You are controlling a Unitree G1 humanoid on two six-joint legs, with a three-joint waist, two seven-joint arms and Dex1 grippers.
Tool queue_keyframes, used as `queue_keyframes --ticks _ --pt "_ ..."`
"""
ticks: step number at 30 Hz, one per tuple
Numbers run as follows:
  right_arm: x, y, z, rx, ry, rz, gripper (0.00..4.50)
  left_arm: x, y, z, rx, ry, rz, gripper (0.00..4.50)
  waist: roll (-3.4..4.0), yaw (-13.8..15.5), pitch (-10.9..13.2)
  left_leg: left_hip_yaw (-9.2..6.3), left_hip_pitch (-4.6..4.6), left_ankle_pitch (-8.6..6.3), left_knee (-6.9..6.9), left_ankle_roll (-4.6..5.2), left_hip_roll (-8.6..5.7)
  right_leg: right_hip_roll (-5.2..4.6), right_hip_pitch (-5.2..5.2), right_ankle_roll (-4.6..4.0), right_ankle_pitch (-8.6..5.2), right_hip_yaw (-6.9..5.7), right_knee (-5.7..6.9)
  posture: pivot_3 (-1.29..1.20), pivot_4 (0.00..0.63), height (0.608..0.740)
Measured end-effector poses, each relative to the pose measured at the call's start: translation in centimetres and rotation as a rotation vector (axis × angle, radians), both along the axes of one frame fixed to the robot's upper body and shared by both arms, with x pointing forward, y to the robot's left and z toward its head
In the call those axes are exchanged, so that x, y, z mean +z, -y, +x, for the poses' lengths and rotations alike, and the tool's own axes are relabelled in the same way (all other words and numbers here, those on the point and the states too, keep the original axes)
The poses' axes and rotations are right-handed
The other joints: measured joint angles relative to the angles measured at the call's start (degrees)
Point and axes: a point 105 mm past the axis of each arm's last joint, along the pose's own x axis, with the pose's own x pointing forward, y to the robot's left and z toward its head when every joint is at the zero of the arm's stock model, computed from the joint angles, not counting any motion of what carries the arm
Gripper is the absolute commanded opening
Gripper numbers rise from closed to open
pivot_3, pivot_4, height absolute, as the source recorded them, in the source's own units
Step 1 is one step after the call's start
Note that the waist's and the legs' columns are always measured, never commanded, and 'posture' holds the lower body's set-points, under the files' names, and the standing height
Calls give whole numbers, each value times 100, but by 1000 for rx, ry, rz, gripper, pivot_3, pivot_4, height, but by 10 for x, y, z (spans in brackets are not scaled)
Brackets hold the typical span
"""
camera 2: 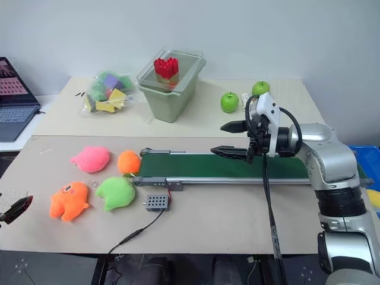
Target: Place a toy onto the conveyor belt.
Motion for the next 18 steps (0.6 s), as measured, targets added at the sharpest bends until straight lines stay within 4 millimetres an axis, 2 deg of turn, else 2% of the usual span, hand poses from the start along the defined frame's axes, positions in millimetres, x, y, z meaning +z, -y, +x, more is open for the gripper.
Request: queue_keyframes --ticks 7,12,18 --pt "6 -1 -6 9 22 -22 4500 -29 14 21 -90 -43 -48 4408 1 -34 -1 1 -1 0 -1 1 0 2 -6 0 0 0 3 0 150 740" --pt "20 1 -15 8 64 -14 4500 -53 19 29 -118 -96 -108 4408 1 -60 -1 0 0 -2 -1 3 0 3 -6 1 0 1 1 0 150 740" --pt "23 7 -20 -35 77 -24 4500 -68 23 37 -150 -134 -117 4408 1 -44 -1 1 1 -1 0 3 0 3 -5 1 0 1 6 0 150 740"
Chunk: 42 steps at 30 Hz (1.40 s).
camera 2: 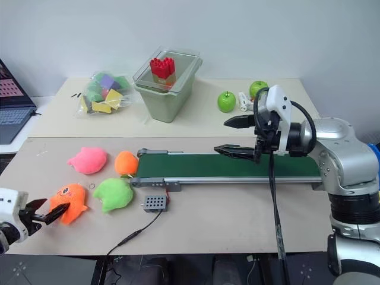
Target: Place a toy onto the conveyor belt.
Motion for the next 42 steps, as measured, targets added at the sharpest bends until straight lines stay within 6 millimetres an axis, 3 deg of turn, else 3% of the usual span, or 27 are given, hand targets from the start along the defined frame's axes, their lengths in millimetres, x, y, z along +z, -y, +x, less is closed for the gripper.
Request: queue_keyframes --ticks 3,7,9,10,12,17,25,31,34,42 --pt "3 0 -4 -6 15 9 4500 -5 6 7 -44 -3 16 3693 3 8 -1 1 4 0 0 0 0 0 2 0 0 1 3 0 150 740" --pt "6 4 -5 -29 33 1 4500 -9 6 12 -64 -7 39 2034 8 9 -4 2 11 0 -1 0 0 0 6 0 0 1 6 0 150 740" --pt "6 4 -5 -34 34 -1 4500 -9 6 15 -68 -1 42 1750 10 16 -5 2 13 0 -1 0 0 0 8 0 0 1 8 0 150 740" --pt "6 4 -5 -35 33 -2 4500 -9 6 15 -69 -1 42 1232 10 19 -5 2 13 0 -1 0 0 0 8 0 0 1 11 0 150 740" --pt "6 5 -5 -38 34 -4 4500 -8 5 17 -68 2 45 641 10 20 -5 2 16 0 0 0 -1 0 9 0 0 1 16 0 150 740" --pt "4 6 -5 -42 27 -8 4500 8 7 22 -65 15 32 641 5 17 -3 -2 15 1 1 0 0 1 7 0 0 -1 22 0 150 740" --pt "-3 9 -3 -57 3 -7 4500 98 44 41 -201 180 51 641 5 6 -1 -2 5 0 1 1 1 2 -1 0 0 1 15 0 150 740" --pt "-1 10 -2 -78 18 -3 4500 157 100 77 -376 328 28 641 3 22 -1 -3 1 1 8 -1 -3 2 7 1 1 -3 12 0 150 740" --pt "2 15 -3 -118 42 7 4500 162 128 89 -450 339 16 641 4 -11 -1 0 -2 0 3 1 -3 3 2 1 1 0 28 0 150 740" --pt "-5 26 -19 -228 46 28 4500 146 202 106 -652 290 -91 641 2 -5 0 4 -15 -9 9 18 -3 6 3 5 1 0 12 0 150 740"
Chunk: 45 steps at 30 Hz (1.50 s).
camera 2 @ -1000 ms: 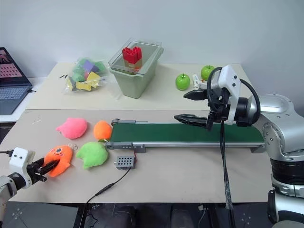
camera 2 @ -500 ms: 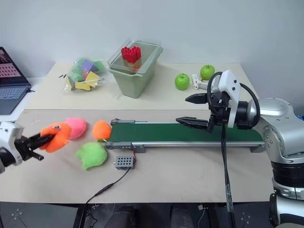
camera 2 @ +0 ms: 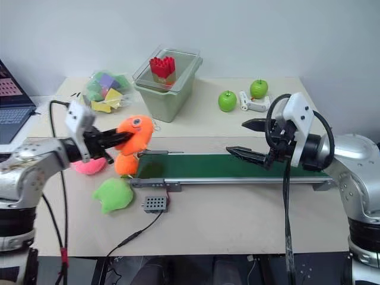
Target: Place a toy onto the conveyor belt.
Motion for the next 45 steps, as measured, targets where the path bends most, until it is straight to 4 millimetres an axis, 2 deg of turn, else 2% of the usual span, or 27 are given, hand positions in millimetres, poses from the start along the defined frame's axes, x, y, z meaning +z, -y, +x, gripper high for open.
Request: queue_keyframes --ticks 5,13,22,26,28,32,34,37,39,43,45 --pt "3 6 -11 -56 13 23 4500 -18 14 0 -39 -47 29 641 0 -13 0 0 4 -1 0 3 0 1 3 0 0 1 4 0 150 740" --pt "5 10 -24 -107 16 22 4500 -48 18 8 -79 -55 126 641 0 22 0 1 6 0 6 3 -1 1 9 0 0 0 -8 0 150 740" --pt "10 12 -24 -126 29 15 4500 -61 25 8 -114 -56 119 641 0 18 0 1 6 0 7 3 -1 1 10 1 0 0 -6 0 150 740" --pt "10 13 -24 -132 28 12 4500 -65 25 6 -119 -68 116 1734 0 15 0 1 6 0 7 4 -1 1 10 1 0 0 -6 0 150 740" --pt "10 13 -24 -133 27 13 4500 -66 24 6 -120 -67 122 2525 0 13 0 1 6 0 8 3 -1 1 10 1 0 0 -6 0 150 740" --pt "10 13 -23 -132 26 14 4500 -71 8 11 -86 -73 153 3887 0 1 0 2 8 0 8 4 -1 1 9 1 0 0 -6 0 150 740" --pt "10 13 -23 -131 25 13 4500 -67 1 13 -67 -71 148 4410 0 11 0 1 7 0 9 4 -1 1 9 1 0 0 -6 0 150 740" --pt "10 12 -23 -123 23 7 4500 -44 -3 21 -48 -36 97 4410 -4 30 2 -4 2 0 19 4 -1 1 9 1 0 -5 -6 0 150 740" --pt "11 13 -23 -118 24 6 4500 -10 -8 26 -29 50 74 4410 -3 25 2 -3 5 0 19 4 -1 1 16 4 2 -5 2 0 150 740" --pt "12 13 -17 -97 15 5 4500 18 -7 20 -57 50 6 4410 -6 -16 3 -2 2 -1 21 6 -1 1 11 6 3 -3 7 0 150 740" --pt "11 13 -15 -86 11 -4 4500 35 -8 11 -89 81 5 4410 -5 -48 3 -2 5 -1 15 6 -1 1 11 6 2 -2 7 0 150 740"
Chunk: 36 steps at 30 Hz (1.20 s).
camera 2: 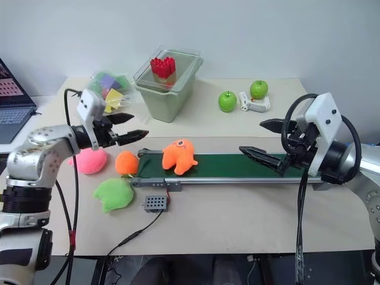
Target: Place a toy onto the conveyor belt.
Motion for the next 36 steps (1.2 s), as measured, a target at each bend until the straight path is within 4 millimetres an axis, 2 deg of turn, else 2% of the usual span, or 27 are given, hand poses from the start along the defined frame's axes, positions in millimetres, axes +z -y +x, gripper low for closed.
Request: queue_keyframes --ticks 2,4,8,11,22,31,36 --pt "-4 1 2 5 -13 -19 4500 7 -2 -8 -21 12 9 4410 0 -15 0 0 0 0 -1 0 0 0 0 0 0 0 0 0 150 740" --pt "-9 1 6 6 -17 -34 4500 4 -3 -17 -46 4 34 4410 0 -24 0 2 1 0 0 0 0 0 2 0 0 2 -1 0 150 740" --pt "-15 4 12 7 -24 -62 4500 -27 -9 -28 -62 -39 164 4410 1 -21 0 3 3 0 -2 -1 1 1 0 0 0 5 -4 0 150 740" --pt "-14 6 15 14 -28 -59 4500 -43 -10 -32 -84 -57 223 4410 0 5 1 4 0 1 0 -1 1 1 -3 0 0 4 -20 0 150 740" --pt "6 7 25 45 17 -36 4500 -29 -6 -28 -93 37 255 4410 1 54 1 4 -2 0 -1 -1 1 1 -2 0 0 4 -19 0 150 740" --pt "4 5 26 60 4 -36 4500 -25 -4 -24 -71 60 244 4410 1 49 1 5 -2 0 -1 0 1 1 -2 0 0 3 -3 0 150 740" --pt "4 5 26 61 4 -36 4500 -14 4 -22 -89 98 222 4410 1 52 1 5 -2 0 0 0 1 1 -1 0 0 3 -3 0 150 740"
